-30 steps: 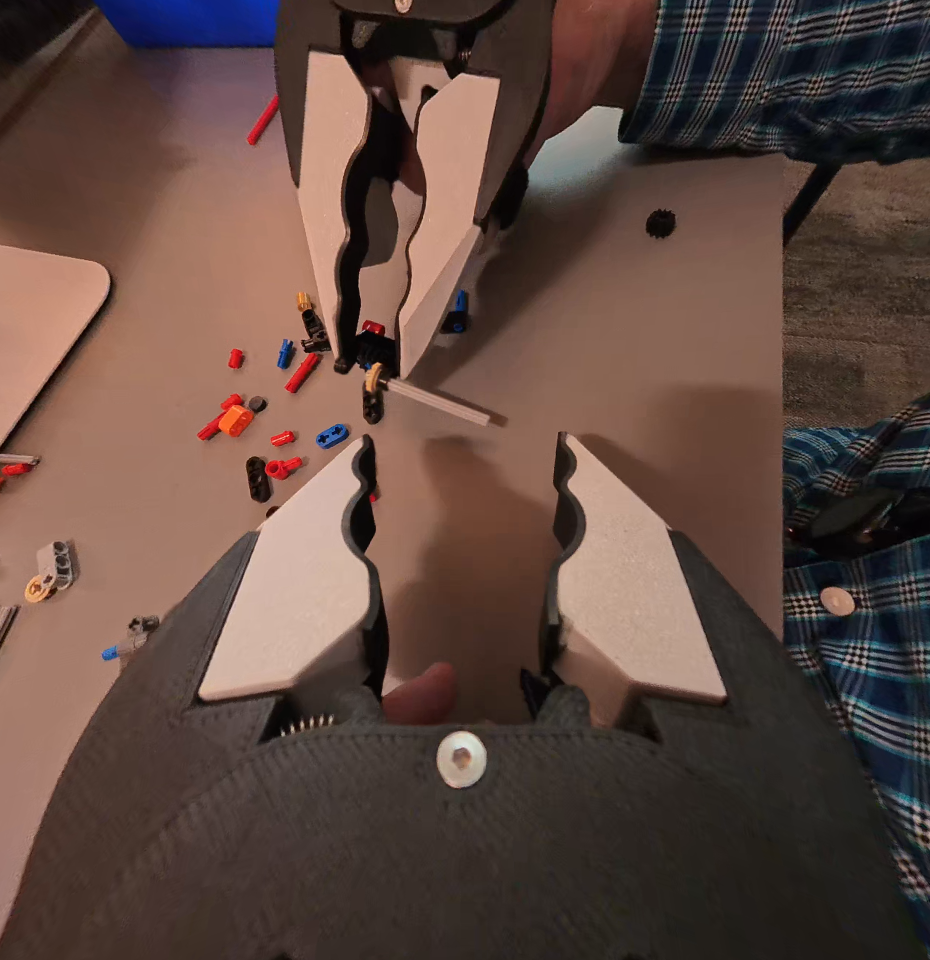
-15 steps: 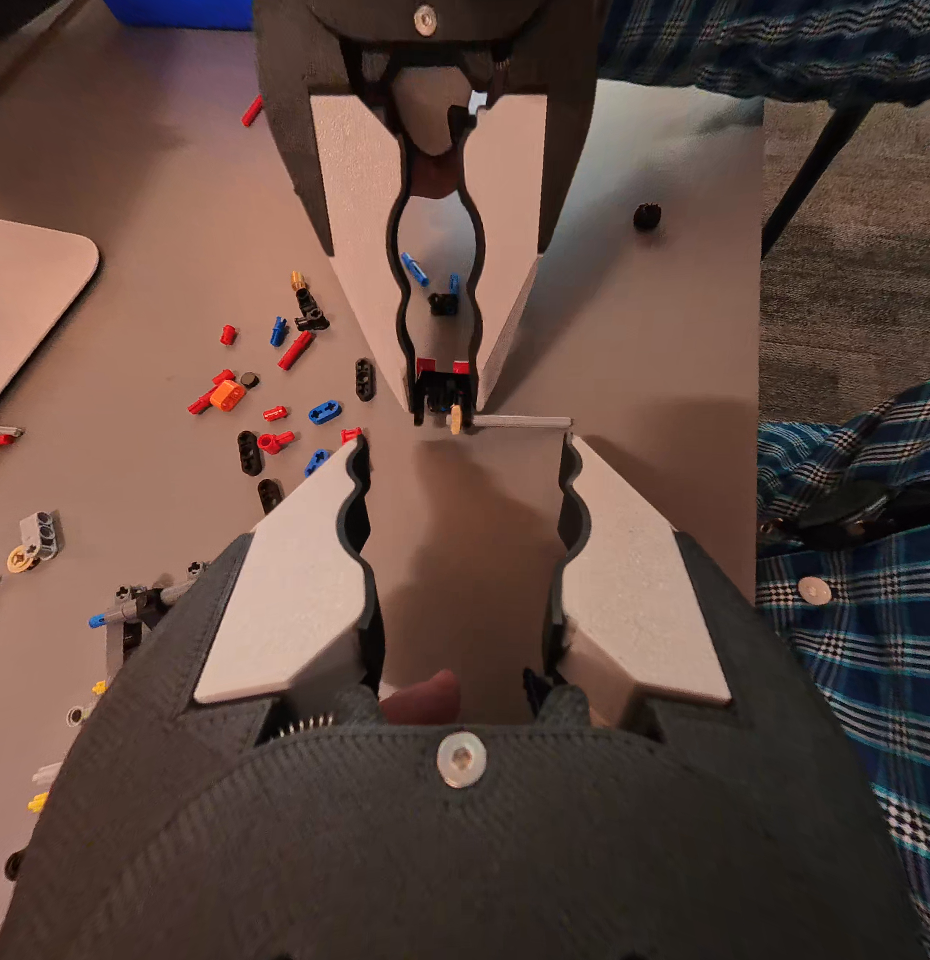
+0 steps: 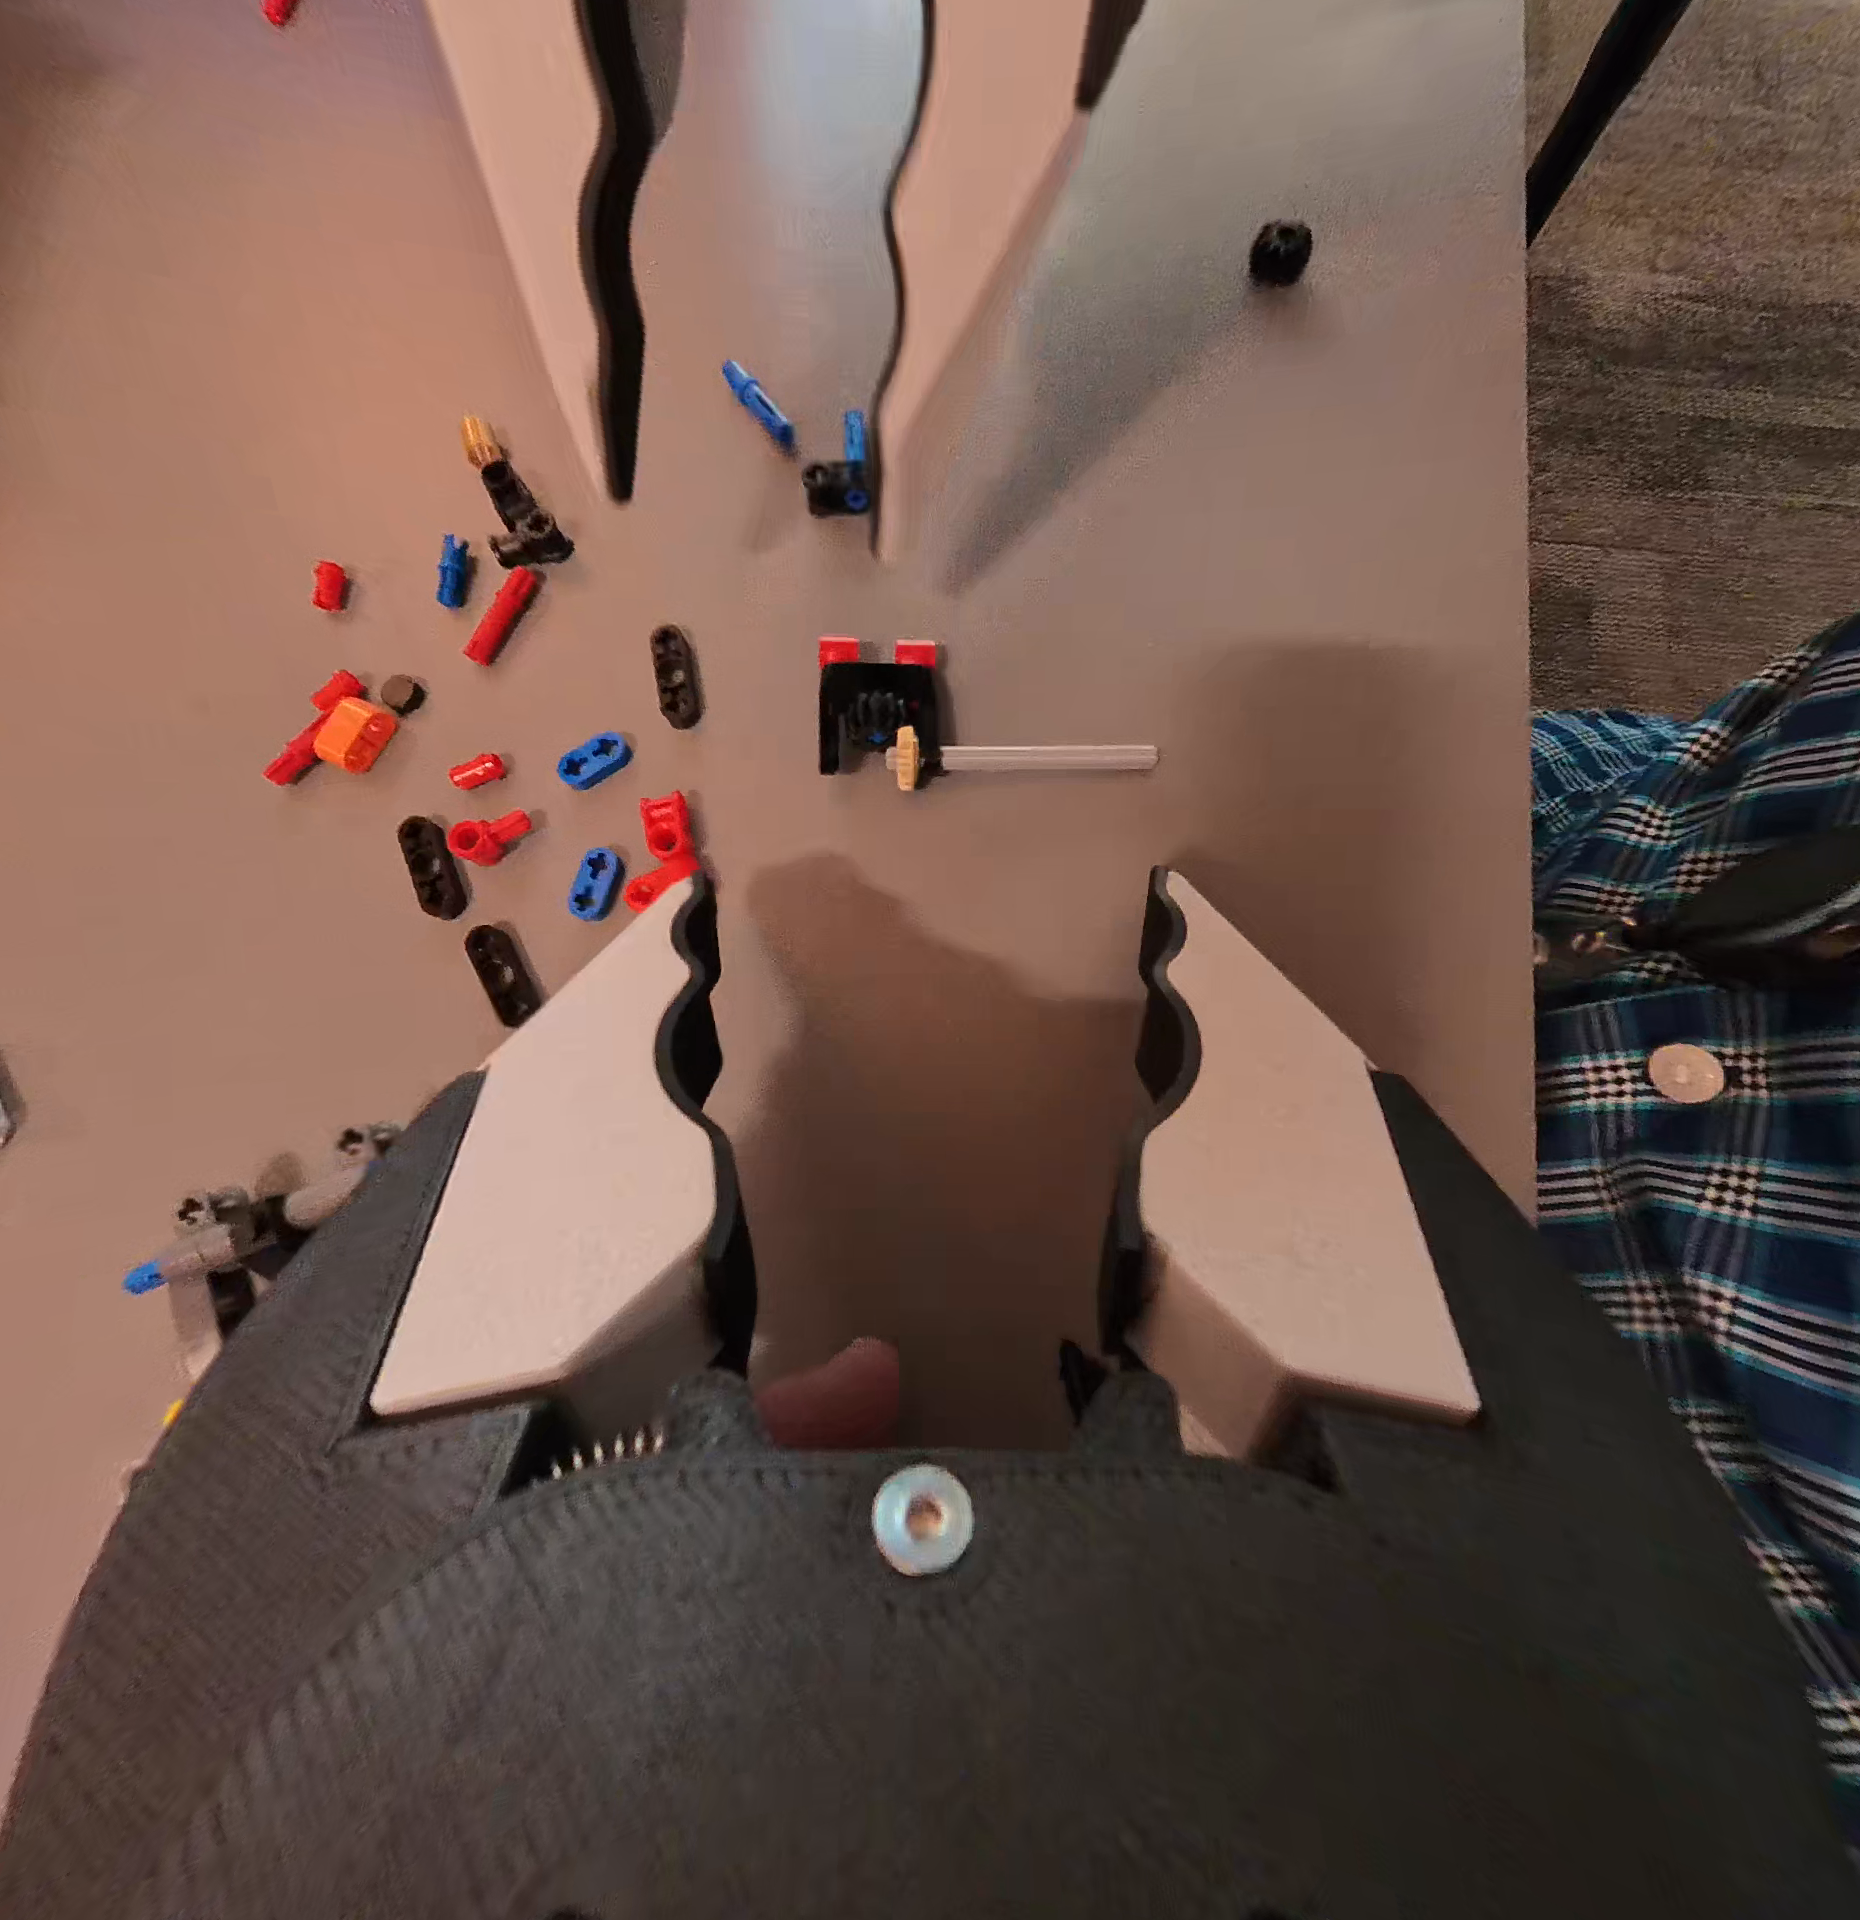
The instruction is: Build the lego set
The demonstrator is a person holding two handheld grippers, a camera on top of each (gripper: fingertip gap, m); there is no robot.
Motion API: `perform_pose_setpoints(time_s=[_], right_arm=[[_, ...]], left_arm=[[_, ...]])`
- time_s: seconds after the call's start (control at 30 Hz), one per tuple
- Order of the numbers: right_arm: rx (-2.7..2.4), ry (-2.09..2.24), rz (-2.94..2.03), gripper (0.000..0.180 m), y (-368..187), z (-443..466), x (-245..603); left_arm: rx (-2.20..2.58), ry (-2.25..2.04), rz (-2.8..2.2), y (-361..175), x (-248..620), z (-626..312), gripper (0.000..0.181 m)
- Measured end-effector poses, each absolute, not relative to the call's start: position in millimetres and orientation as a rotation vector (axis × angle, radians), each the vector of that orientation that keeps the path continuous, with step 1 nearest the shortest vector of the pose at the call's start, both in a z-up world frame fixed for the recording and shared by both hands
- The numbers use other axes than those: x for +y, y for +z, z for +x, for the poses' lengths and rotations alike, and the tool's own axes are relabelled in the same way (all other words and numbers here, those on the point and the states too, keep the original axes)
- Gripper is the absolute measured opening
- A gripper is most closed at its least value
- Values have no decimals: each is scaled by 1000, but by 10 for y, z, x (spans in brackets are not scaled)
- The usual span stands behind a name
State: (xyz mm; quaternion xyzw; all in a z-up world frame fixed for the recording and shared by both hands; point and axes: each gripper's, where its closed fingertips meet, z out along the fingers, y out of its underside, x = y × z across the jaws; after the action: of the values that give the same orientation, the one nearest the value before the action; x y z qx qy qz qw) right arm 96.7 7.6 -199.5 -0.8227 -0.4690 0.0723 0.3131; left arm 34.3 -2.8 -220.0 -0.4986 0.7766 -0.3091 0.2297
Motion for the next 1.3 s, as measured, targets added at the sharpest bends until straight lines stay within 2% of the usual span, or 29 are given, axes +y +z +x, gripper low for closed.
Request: perform_pose_setpoints(time_s=[0.23, 0.53, 0.93, 1.2, 1.3], right_arm=[[-747, 334, -2259, 37, -1701, 828, -208], [-433, 342, -2355, 38, -2084, 455, -383], [-517, 264, -2396, 9, -2299, 466, -344], [-660, 254, -2394, 4, -2304, 523, -328], [-676, 275, -2389, 11, -2301, 560, -305]], left_arm=[[2142, -982, -1324, -1996, -1, 477, 98], [2265, -1012, -1295, -2110, -161, 544, 101], [2378, -1032, -1316, -2279, -397, 471, 97], [2305, -1005, -1436, -2270, -416, 378, 99], [2269, -1021, -1484, -2254, -445, 342, 95]])
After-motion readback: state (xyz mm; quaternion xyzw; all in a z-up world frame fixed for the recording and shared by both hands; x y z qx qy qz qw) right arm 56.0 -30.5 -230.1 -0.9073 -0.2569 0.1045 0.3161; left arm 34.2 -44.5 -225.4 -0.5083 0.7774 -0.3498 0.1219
